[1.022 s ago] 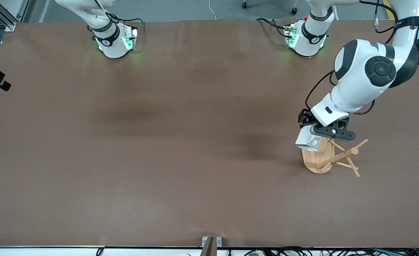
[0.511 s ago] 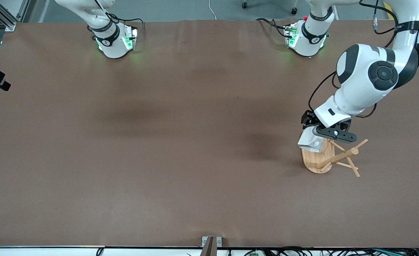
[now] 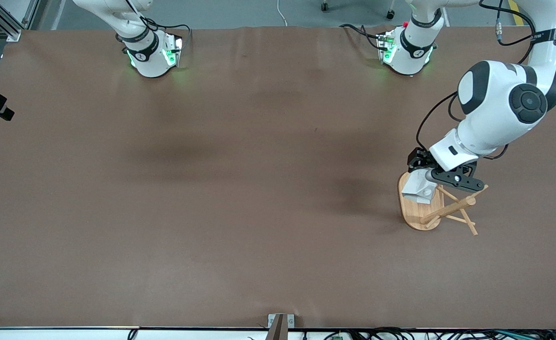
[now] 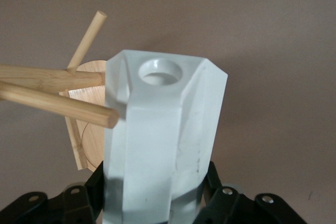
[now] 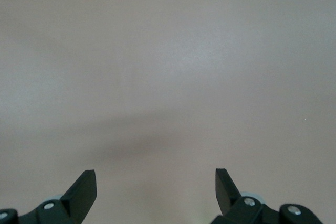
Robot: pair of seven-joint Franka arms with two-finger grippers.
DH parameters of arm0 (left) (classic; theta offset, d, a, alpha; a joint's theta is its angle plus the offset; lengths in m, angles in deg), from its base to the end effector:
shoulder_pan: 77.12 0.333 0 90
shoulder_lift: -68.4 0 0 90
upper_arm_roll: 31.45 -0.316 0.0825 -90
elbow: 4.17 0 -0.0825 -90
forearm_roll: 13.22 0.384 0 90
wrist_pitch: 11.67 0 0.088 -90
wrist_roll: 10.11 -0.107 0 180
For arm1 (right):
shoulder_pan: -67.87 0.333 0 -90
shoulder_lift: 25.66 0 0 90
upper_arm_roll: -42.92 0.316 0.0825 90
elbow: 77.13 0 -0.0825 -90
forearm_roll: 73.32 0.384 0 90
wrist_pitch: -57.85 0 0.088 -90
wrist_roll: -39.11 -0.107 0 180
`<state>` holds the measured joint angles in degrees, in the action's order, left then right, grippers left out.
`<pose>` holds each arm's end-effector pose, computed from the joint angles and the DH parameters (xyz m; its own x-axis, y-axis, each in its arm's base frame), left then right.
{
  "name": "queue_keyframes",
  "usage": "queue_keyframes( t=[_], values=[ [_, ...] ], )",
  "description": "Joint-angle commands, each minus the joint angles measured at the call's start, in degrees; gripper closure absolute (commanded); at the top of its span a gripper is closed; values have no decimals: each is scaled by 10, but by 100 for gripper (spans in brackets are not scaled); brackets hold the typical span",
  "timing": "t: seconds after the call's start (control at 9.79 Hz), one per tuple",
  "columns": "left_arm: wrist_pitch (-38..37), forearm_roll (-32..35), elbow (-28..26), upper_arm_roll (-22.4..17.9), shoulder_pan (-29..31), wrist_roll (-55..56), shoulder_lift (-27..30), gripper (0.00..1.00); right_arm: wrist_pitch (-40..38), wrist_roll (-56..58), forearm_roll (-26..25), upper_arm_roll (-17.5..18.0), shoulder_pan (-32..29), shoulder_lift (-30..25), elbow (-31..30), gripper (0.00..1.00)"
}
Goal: Hang cup on rack
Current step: 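Lower the cup with the left gripper onto a rack peg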
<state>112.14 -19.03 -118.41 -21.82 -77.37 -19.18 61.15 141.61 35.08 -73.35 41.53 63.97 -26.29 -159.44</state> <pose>0.5755 -0.1020 0.4038 0.9619 -0.2678 0.0551 -0.2721 -0.9570 0.1000 0.5366 -0.0498 0.6833 0.9861 -0.1620 0.0362 -0.1620 -0.9868 -0.0023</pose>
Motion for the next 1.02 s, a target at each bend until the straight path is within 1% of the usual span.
queue_keyframes(
  t=[0.0, 0.2, 0.51, 0.72, 0.82, 0.92],
  values=[
    [13, -28, -13, -14, 3, -37, -12, 100, -2, 5, -9, 3, -5, -3, -5, 0],
    [13, -38, -10, -29, 2, -55, -20, 100, -2, 4, -9, 3, -5, -3, -5, 0],
    [13, -38, -5, -39, 1, -62, -28, 100, -1, 5, -9, 3, -13, -3, -5, 0],
    [15, -37, 0, -42, 1, -62, -31, 96, -2, 5, -9, 2, -14, -3, -6, 0],
    [14, -36, 5, -42, 1, -62, -34, 82, -2, 5, -9, 2, -14, -3, -6, 0],
    [14, -36, 6, -42, 1, -61, -35, 26, -2, 5, -9, 2, -14, -3, -6, 0]
  ],
)
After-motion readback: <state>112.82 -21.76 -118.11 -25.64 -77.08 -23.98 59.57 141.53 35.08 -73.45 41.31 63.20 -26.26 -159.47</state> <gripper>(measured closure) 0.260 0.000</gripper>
